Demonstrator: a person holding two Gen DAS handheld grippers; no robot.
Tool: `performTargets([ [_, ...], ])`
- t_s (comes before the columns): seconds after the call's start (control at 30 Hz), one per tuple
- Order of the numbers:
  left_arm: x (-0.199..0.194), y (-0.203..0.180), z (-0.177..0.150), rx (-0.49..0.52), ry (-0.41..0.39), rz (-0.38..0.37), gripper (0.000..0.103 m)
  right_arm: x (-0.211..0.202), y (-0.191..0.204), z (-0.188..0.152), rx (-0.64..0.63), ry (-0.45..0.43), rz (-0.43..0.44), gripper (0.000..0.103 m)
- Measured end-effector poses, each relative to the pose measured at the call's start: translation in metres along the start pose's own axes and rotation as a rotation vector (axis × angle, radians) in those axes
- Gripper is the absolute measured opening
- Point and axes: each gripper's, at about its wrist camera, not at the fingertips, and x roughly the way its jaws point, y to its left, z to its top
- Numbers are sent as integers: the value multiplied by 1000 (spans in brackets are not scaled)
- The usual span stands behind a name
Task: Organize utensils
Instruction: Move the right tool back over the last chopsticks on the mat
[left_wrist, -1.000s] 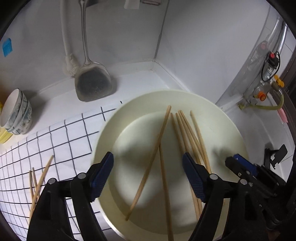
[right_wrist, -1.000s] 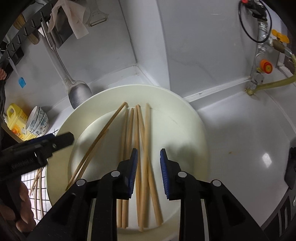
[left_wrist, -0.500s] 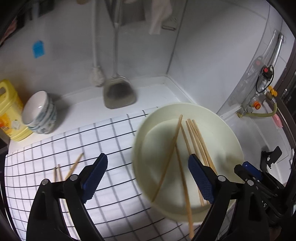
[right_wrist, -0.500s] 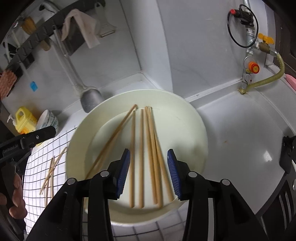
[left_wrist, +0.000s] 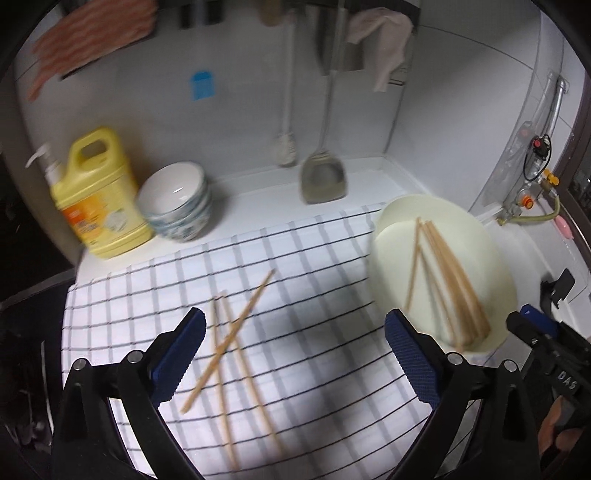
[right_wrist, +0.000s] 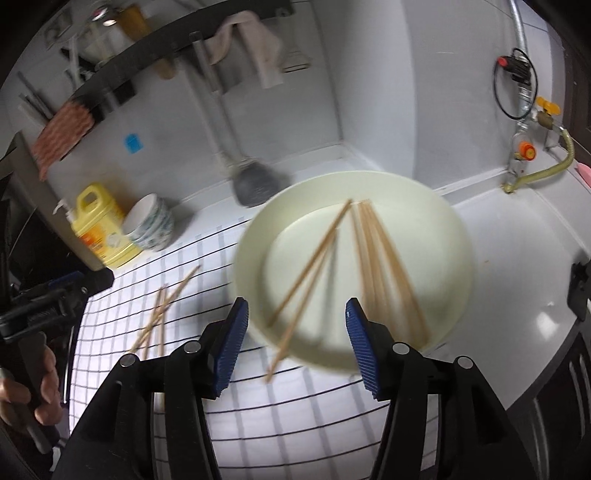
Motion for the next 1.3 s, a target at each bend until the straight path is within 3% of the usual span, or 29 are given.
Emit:
performTargets([
  [0.57, -35, 120, -61, -129, 18, 70, 96, 5, 123, -41, -113, 73, 107, 57],
  [1.3, -27, 173, -95, -105, 50, 63, 96, 34, 181, -68, -154, 94, 65, 58],
])
